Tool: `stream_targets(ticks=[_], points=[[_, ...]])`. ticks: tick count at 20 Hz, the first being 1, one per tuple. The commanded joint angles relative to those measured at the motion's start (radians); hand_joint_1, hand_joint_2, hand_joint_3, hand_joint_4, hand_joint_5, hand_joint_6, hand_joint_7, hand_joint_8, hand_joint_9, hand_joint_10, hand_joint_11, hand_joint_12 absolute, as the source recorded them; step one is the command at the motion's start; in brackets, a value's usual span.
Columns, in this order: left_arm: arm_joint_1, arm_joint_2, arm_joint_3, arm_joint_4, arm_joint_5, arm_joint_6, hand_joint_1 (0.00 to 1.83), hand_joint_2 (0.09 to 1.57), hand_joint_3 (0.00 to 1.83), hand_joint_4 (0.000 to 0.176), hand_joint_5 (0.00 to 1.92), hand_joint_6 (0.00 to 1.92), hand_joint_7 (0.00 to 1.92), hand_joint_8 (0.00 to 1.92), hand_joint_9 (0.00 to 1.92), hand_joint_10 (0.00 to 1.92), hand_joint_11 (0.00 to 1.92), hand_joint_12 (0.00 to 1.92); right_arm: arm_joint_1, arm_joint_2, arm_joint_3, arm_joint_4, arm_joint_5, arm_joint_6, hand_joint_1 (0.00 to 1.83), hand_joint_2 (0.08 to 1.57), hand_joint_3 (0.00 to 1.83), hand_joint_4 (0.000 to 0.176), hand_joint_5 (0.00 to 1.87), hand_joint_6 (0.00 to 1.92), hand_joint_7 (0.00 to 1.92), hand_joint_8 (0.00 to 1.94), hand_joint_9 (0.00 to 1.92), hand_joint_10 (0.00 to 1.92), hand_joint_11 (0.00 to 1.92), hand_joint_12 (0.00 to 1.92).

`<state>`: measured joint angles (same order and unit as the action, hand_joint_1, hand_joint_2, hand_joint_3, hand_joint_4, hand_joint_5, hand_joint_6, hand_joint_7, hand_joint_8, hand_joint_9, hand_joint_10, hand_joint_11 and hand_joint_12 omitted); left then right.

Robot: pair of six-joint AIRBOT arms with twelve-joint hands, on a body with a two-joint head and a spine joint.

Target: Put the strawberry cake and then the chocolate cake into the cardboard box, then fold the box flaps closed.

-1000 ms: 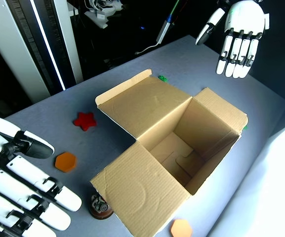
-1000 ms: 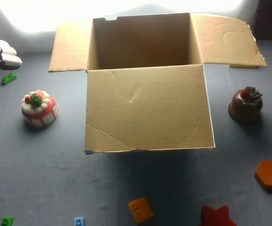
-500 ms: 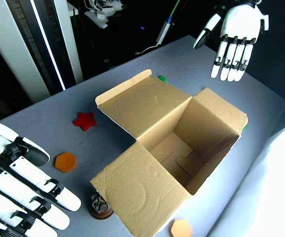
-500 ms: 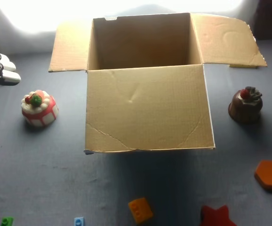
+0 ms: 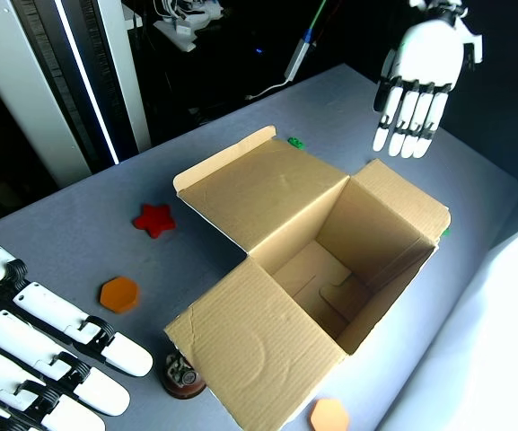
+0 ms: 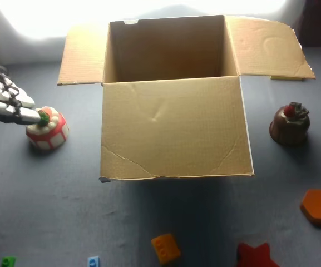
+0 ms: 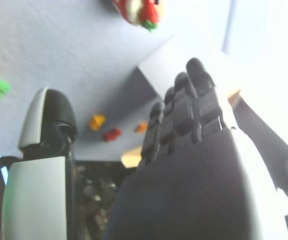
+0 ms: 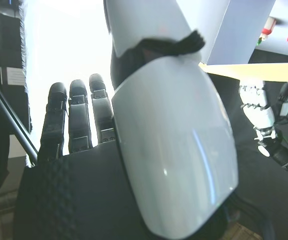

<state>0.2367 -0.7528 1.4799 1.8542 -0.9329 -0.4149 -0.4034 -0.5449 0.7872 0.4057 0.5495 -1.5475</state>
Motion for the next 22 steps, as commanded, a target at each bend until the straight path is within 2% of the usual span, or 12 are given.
stream_targets(ticks=[1, 3, 5, 8, 10, 12, 14, 17, 19, 22], points=[[-0.002, 0.003, -0.003, -0.080, 0.030, 0.006, 1.03, 1.12, 0.00, 0.045, 0.03, 0.00, 0.06, 0.01, 0.10, 0.00, 0.00, 0.50, 0.004, 0.009, 0.002, -0.009, 0.127, -0.006, 1.22, 0.97, 0.00, 0.009, 0.00, 0.00, 0.04, 0.02, 0.02, 0.01, 0.01, 0.01], [0.019, -0.012, -0.006, -0.094, 0.046, 0.006, 1.06, 1.10, 0.00, 0.047, 0.01, 0.00, 0.06, 0.00, 0.08, 0.00, 0.00, 0.46, 0.003, 0.009, 0.002, -0.009, 0.127, -0.006, 1.23, 0.98, 0.00, 0.012, 0.00, 0.00, 0.04, 0.01, 0.01, 0.00, 0.00, 0.00], [0.043, -0.032, 0.000, -0.110, 0.064, 0.007, 1.08, 1.10, 0.00, 0.045, 0.00, 0.00, 0.05, 0.00, 0.08, 0.00, 0.00, 0.44, 0.002, 0.008, 0.002, -0.009, 0.128, -0.007, 1.27, 0.96, 0.00, 0.026, 0.00, 0.00, 0.01, 0.00, 0.01, 0.00, 0.00, 0.00], [0.071, -0.069, 0.021, -0.144, 0.073, 0.017, 1.08, 1.10, 0.00, 0.049, 0.00, 0.00, 0.06, 0.00, 0.08, 0.00, 0.00, 0.41, 0.002, 0.008, 0.002, -0.009, 0.130, -0.007, 1.25, 0.99, 0.00, 0.029, 0.01, 0.00, 0.02, 0.01, 0.01, 0.00, 0.00, 0.00], [0.087, -0.101, 0.046, -0.155, 0.076, 0.017, 1.11, 1.09, 0.00, 0.049, 0.00, 0.00, 0.02, 0.00, 0.04, 0.00, 0.00, 0.38, 0.001, 0.008, 0.002, -0.009, 0.132, -0.008, 1.27, 0.95, 0.00, 0.027, 0.01, 0.00, 0.03, 0.01, 0.00, 0.00, 0.00, 0.00], [0.115, -0.138, 0.080, -0.179, 0.084, 0.017, 1.10, 1.10, 0.00, 0.044, 0.01, 0.00, 0.03, 0.00, 0.07, 0.01, 0.00, 0.42, 0.000, 0.007, 0.002, -0.009, 0.134, -0.009, 1.28, 0.96, 0.00, 0.016, 0.02, 0.00, 0.01, 0.00, 0.00, 0.00, 0.00, 0.00], [0.129, -0.170, 0.111, -0.193, 0.087, 0.017, 1.12, 1.10, 0.00, 0.048, 0.00, 0.00, 0.03, 0.00, 0.06, 0.00, 0.00, 0.37, -0.001, 0.007, 0.002, -0.009, 0.136, -0.009, 1.28, 0.96, 0.00, 0.010, 0.03, 0.01, 0.04, 0.01, 0.00, 0.00, 0.00, 0.00], [0.136, -0.208, 0.148, -0.200, 0.091, 0.018, 1.13, 1.08, 0.00, 0.045, 0.01, 0.00, 0.03, 0.00, 0.06, 0.00, 0.00, 0.38, -0.001, 0.007, 0.002, -0.009, 0.137, -0.009, 1.30, 0.95, 0.00, 0.012, 0.03, 0.01, 0.06, 0.02, 0.03, 0.01, 0.00, 0.00], [0.137, -0.228, 0.168, -0.210, 0.099, 0.019, 1.15, 1.07, 0.00, 0.044, 0.01, 0.00, 0.03, 0.00, 0.06, 0.00, 0.00, 0.37, -0.001, 0.007, 0.002, -0.009, 0.138, -0.009, 1.32, 0.96, 0.00, 0.006, 0.03, 0.01, 0.07, 0.02, 0.03, 0.01, 0.00, 0.00], [0.136, -0.253, 0.189, -0.216, 0.107, 0.019, 1.13, 1.07, 0.00, 0.043, 0.01, 0.00, 0.05, 0.00, 0.08, 0.00, 0.00, 0.36, -0.001, 0.007, 0.002, -0.009, 0.139, -0.009, 1.27, 0.97, 0.00, 0.012, 0.02, 0.00, 0.07, 0.01, 0.04, 0.02, 0.00, 0.00]])
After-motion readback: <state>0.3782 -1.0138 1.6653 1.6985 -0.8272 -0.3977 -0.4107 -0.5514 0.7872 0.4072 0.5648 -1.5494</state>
